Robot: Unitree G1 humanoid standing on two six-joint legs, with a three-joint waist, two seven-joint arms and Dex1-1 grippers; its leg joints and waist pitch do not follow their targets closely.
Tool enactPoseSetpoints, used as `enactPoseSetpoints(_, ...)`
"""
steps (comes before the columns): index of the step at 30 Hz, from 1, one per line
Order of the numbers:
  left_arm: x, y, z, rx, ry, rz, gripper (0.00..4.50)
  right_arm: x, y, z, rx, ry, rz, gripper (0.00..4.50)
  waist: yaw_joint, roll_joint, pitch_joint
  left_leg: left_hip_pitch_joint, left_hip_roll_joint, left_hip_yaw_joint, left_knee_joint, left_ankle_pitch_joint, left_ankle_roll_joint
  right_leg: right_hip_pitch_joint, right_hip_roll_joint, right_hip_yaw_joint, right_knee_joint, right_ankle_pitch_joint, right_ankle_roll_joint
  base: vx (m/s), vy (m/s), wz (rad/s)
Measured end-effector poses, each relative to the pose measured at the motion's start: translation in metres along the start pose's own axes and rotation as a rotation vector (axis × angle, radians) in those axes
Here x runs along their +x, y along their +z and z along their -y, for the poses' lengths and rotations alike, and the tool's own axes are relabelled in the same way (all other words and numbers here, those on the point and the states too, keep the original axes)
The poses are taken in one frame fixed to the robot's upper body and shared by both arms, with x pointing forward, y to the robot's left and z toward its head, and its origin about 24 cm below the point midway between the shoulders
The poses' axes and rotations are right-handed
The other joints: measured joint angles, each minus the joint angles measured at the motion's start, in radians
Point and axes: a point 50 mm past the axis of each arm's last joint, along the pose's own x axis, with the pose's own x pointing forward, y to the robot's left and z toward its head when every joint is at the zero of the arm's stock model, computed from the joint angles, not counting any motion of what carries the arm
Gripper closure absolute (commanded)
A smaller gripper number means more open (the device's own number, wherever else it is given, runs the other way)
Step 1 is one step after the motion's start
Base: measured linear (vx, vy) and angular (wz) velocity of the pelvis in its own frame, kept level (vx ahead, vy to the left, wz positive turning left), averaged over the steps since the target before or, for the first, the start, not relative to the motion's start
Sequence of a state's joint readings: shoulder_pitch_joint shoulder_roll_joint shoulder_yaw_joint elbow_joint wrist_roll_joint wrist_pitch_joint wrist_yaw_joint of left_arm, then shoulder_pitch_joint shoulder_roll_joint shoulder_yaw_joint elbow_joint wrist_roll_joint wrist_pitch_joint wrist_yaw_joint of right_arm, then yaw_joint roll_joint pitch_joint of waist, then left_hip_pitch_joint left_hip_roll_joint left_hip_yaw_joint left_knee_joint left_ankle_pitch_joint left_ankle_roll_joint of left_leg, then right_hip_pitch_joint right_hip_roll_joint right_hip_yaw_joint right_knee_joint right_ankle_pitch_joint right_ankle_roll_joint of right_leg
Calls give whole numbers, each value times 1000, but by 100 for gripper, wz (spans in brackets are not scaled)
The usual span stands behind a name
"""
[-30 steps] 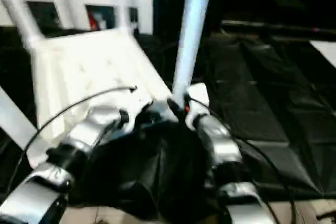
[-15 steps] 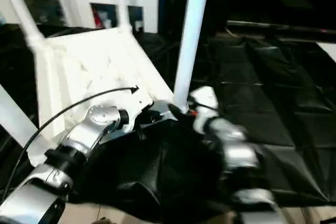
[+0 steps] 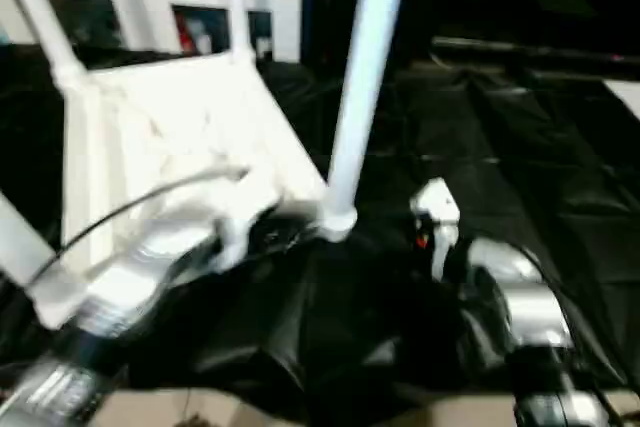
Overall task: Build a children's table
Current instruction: Rotate leg to tighten, then rotate table base
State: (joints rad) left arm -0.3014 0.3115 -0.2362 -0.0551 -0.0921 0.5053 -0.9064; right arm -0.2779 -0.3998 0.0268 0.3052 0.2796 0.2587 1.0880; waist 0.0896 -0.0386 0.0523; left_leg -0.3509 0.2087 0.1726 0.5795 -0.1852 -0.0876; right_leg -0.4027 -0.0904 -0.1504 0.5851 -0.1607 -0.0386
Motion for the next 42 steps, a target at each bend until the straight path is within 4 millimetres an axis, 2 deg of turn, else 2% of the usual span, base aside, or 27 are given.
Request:
enactPoseSetpoints(2, -6, 3, 5, 3, -11, 8, 289, 8, 0, -6, -1, 30, 5, 117, 0, -4, 0, 1, 0, 0, 3, 0, 0, 0, 0, 0, 0, 0, 0, 0, 0, 0)
enactPoseSetpoints(3, -14, 1, 10, 1, -7, -1, 289, 16, 2, -9, 2, 46, 26, 117, -1, -8, -1, 1, 0, 0, 3, 0, 0, 1, 0, 1, 0, 0, 0, 0, 0, 0)
enactPoseSetpoints(5, -25, -9, 15, -42, 11, -16, 259, 26, 4, -12, 9, 40, 52, 117, -5, -16, -1, 1, 0, 0, 2, 0, 0, 2, 0, 1, 0, 0, 0, 0, 0, 0)
enactPoseSetpoints(8, -36, -21, 22, -111, 31, -42, 251, 37, 13, -11, 4, 11, 83, 117, -3, -26, 0, 1, 0, -1, 4, 0, 0, 1, 0, 0, 0, 0, 0, 0, 0, 0)
enactPoseSetpoints(10, -47, -26, 29, -126, 38, -70, 230, 46, 18, -9, 4, -15, 92, 117, -2, -35, -3, 2, 0, -2, 3, 0, 0, 1, 0, 0, 0, 0, 0, 0, 0, 0)
enactPoseSetpoints(12, -58, -31, 34, -150, 48, -99, 211, 57, 21, -6, 0, -56, 95, 117, -3, -40, -4, 2, 0, -2, 3, 0, 0, 1, 0, 1, 0, 0, 0, 0, 0, 0)
enactPoseSetpoints(13, -68, -35, 41, -181, 43, -128, 211, 65, 23, 1, 2, -136, 88, 117, -7, -44, -3, 2, 0, -2, 3, 0, -1, 1, 0, 1, 0, 0, 0, 0, 0, 0)
enactPoseSetpoints(15, -77, -35, 46, -203, 36, -141, 186, 64, 22, 13, 0, -247, 78, 117, -2, -49, -1, 2, 0, -2, 4, 0, -1, 1, 0, 1, 0, 0, 0, 0, 0, 0)
enactPoseSetpoints(19, -96, -40, 55, -234, 29, -190, 162, 69, 25, 25, 20, -369, 78, 117, -6, -54, -2, 2, 0, -2, 5, 0, -1, 3, 0, 2, 1, 0, 0, 0, 0, 0)
enactPoseSetpoints(20, -102, -42, 59, -243, 22, -205, 131, 72, 26, 28, 26, -400, 77, 117, -8, -55, -2, 2, 0, -2, 5, 0, -1, 2, 0, 2, 1, 0, 1, 0, 0, 0)
enactPoseSetpoints(22, -114, -44, 64, -251, 9, -238, 126, 73, 28, 37, 34, -488, 73, 117, -8, -57, -2, 2, 0, -2, 5, 0, -1, 2, 0, 2, 2, 0, 1, 0, 0, 0)
enactPoseSetpoints(24, -128, -42, 63, -246, 30, -267, 117, 71, 29, 45, 41, -577, 76, 117, -4, -57, -1, 2, 0, -2, 6, 0, -1, 2, 0, 2, 3, 0, 1, 0, 0, 0)
enactPoseSetpoints(25, -133, -41, 62, -240, 42, -274, 87, 70, 29, 48, 41, -609, 77, 117, -4, -57, -2, 2, 0, -2, 6, 0, -1, 2, 0, 3, 4, 0, 1, 0, 0, 0)
enactPoseSetpoints(26, -137, -40, 61, -238, 49, -280, 80, 69, 29, 50, 43, -632, 78, 117, -5, -57, -2, 2, 0, -2, 6, 0, -1, 2, 0, 3, 4, 0, 1, 0, 0, 0)
enactPoseSetpoints(28, -146, -38, 59, -240, 61, -288, 77, 67, 26, 52, 49, -662, 74, 117, -9, -58, -2, 2, -1, -2, 7, 0, -1, 1, 0, 4, 6, 0, 1, 0, 0, 0)
enactPoseSetpoints(30, -157, -37, 57, -241, 75, -305, 43, 66, 23, 53, 58, -670, 75, 117, -17, -58, -2, 2, 0, -2, 8, 0, -1, 1, 1, 4, 8, 0, 1, 0, 0, 0)
enactPoseSetpoints(31, -162, -35, 55, -232, 93, -306, 43, 64, 22, 54, 62, -675, 78, 117, -22, -57, -1, 2, -1, -3, 8, 0, -1, 1, 1, 4, 8, 0, 1, 0, 0, 0)
enactPoseSetpoints(35, -162, -16, 36, -143, 156, -175, 18, 64, 22, 52, 52, -650, 95, 117, -27, -56, 0, 3, -1, -3, 9, 0, -1, 1, 1, 5, 10, 0, 1, 0, 0, 0)
enactPoseSetpoints(37, -154, -6, 26, -108, 183, -53, 7, 58, 14, 48, 46, -642, 108, 117, -24, -55, 0, 2, -1, -4, 9, 0, -2, 2, 1, 5, 10, 0, 1, 0, 0, 0)
enactPoseSetpoints(42, -137, 8, 16, -78, 164, 109, 7, 45, -13, 43, 82, -679, 58, 117, -30, -53, 1, 2, -2, -2, 11, 0, -2, 1, 2, 10, 11, 0, 0, 0, 0, 0)
